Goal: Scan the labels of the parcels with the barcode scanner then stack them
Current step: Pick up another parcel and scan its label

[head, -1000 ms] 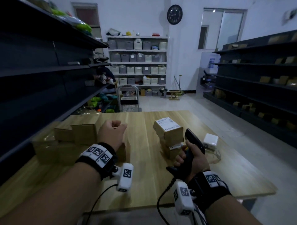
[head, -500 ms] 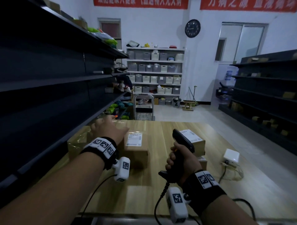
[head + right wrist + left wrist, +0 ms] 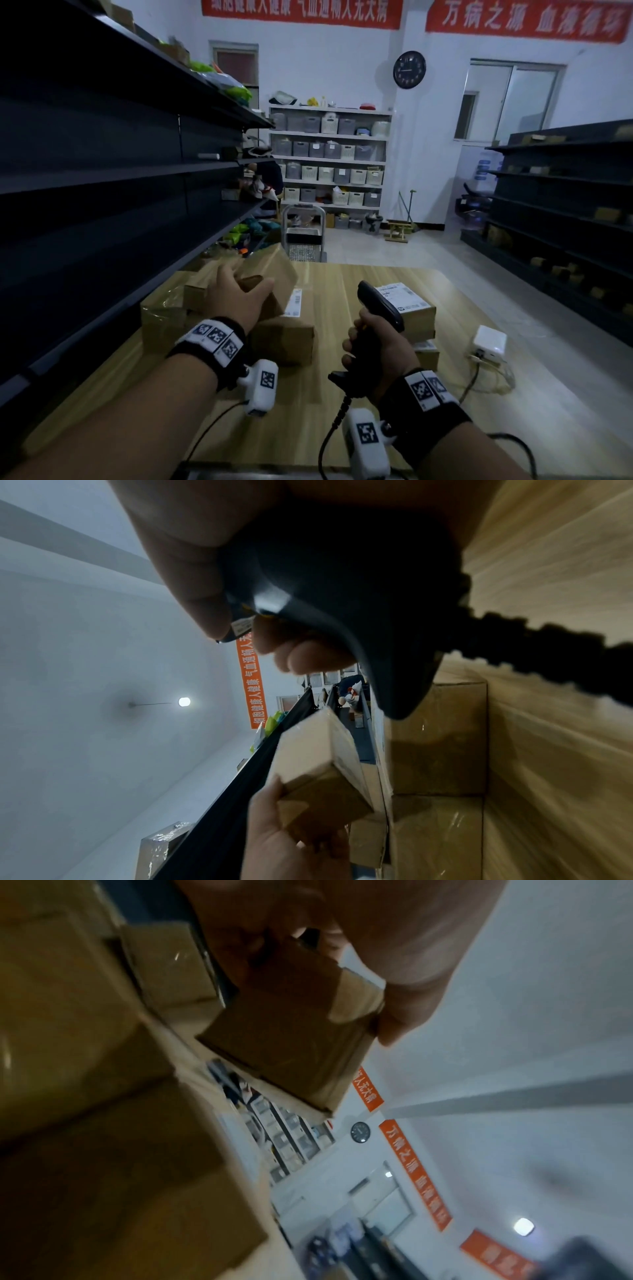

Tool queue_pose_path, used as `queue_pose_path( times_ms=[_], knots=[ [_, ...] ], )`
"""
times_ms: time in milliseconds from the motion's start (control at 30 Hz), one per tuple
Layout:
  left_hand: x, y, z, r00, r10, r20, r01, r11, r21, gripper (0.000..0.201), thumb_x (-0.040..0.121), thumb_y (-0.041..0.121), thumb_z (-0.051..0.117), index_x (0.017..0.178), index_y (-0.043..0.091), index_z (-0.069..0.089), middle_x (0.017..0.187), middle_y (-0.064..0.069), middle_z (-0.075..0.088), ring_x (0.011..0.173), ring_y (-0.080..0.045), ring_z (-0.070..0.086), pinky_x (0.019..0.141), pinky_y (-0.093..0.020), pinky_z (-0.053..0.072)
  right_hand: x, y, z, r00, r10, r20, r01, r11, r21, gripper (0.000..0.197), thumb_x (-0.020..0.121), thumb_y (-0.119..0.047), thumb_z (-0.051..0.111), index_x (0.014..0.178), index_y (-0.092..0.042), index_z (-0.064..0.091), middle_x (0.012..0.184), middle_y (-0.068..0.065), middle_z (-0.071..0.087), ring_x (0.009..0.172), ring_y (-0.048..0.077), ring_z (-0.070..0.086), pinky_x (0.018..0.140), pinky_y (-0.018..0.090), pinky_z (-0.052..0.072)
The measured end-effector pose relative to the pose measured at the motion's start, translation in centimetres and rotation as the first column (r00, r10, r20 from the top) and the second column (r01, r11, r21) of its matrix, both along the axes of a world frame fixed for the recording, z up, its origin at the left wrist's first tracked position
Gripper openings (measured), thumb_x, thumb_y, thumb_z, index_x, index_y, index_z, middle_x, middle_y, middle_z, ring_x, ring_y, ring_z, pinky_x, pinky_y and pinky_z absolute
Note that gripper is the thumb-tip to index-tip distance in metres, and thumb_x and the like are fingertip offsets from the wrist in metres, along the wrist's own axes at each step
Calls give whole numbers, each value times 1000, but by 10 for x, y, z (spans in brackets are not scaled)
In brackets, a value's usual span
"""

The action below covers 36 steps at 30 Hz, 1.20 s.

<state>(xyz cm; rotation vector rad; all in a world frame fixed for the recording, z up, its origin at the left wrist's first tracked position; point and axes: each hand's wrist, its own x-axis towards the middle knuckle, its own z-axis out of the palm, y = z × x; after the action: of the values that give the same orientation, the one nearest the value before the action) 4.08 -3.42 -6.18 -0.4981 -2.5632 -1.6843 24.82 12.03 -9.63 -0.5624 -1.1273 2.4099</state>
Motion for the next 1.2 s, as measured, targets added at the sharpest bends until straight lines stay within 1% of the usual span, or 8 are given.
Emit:
queue_pose_path(
  times_ms=[167, 333, 500, 633, 800, 900, 1067, 1200],
  knots=[
    [21, -4, -24, 869, -336, 364, 47, 787, 615, 54, 98, 37, 73, 149, 35, 56, 143, -11, 63, 115, -32, 68, 82, -46, 60, -13, -4, -2, 999, -37, -9, 37, 999, -7, 43, 79, -28, 84, 116, -9, 73, 117, 10, 81, 108, 29, 77, 87, 47, 60],
    [27, 3, -61, 632, -575, 520, -112, 596, 795, 57, 98, 43, 69, 145, 12, 62, 134, -25, 73, 123, -45, 71, 87, -52, 64, -20, -9, -1, 999, -10, 50, 8, 999, 47, 80, 57, -35, 97, 131, -20, 71, 128, 2, 79, 119, 29, 72, 82, 50, 57],
    [41, 3, -81, 690, -596, 411, 50, 605, 795, 35, 109, 31, 50, 137, 41, 69, 132, -16, 75, 126, -48, 69, 100, -65, 55, -18, -8, -1, 996, 88, 23, -88, 996, 2, 84, 69, -36, 90, 146, -22, 59, 127, 11, 78, 108, 45, 76, 75, 65, 60],
    [47, -1, -87, 795, -520, 313, 138, 658, 740, 50, 111, 13, 46, 135, 51, 68, 121, -8, 81, 115, -42, 77, 102, -77, 54, -17, -7, -2, 997, 78, 23, -78, 997, 26, 90, 66, -38, 93, 146, -21, 57, 128, 12, 77, 111, 47, 75, 78, 69, 57],
    [47, -6, -91, 836, -474, 277, 178, 710, 681, 34, 104, 39, 67, 138, 43, 70, 128, -6, 80, 116, -32, 77, 103, -65, 59, -16, -11, 1, 994, 106, 4, -106, 991, 88, 99, 46, -40, 103, 136, -24, 62, 133, 6, 76, 119, 46, 72, 80, 66, 57],
    [46, -9, -98, 825, -494, 274, 198, 708, 678, 58, 76, 44, 90, 129, 31, 69, 121, -4, 82, 106, -28, 81, 93, -53, 65, -16, -17, 3, 992, 117, 41, -122, 979, 164, 102, 49, -45, 101, 143, -25, 64, 137, 3, 75, 126, 39, 69, 87, 61, 58],
    [43, -13, -115, 825, -480, 297, 171, 713, 680, 42, 86, 19, 89, 123, 27, 69, 108, -4, 86, 98, -30, 83, 93, -52, 66, -15, -23, 6, 992, 55, 117, -85, 959, 269, 63, 64, -36, 97, 121, -19, 76, 122, 9, 81, 112, 39, 77, 87, 69, 58],
    [35, -16, -132, 801, -474, 366, 122, 727, 676, 65, 74, 34, 96, 132, 18, 71, 112, -12, 84, 101, -36, 82, 98, -59, 63, -14, -26, 9, 976, -14, 219, -79, 909, 410, 42, 81, -35, 89, 108, -6, 74, 91, 14, 81, 81, 36, 80, 77, 59, 64]
  ],
)
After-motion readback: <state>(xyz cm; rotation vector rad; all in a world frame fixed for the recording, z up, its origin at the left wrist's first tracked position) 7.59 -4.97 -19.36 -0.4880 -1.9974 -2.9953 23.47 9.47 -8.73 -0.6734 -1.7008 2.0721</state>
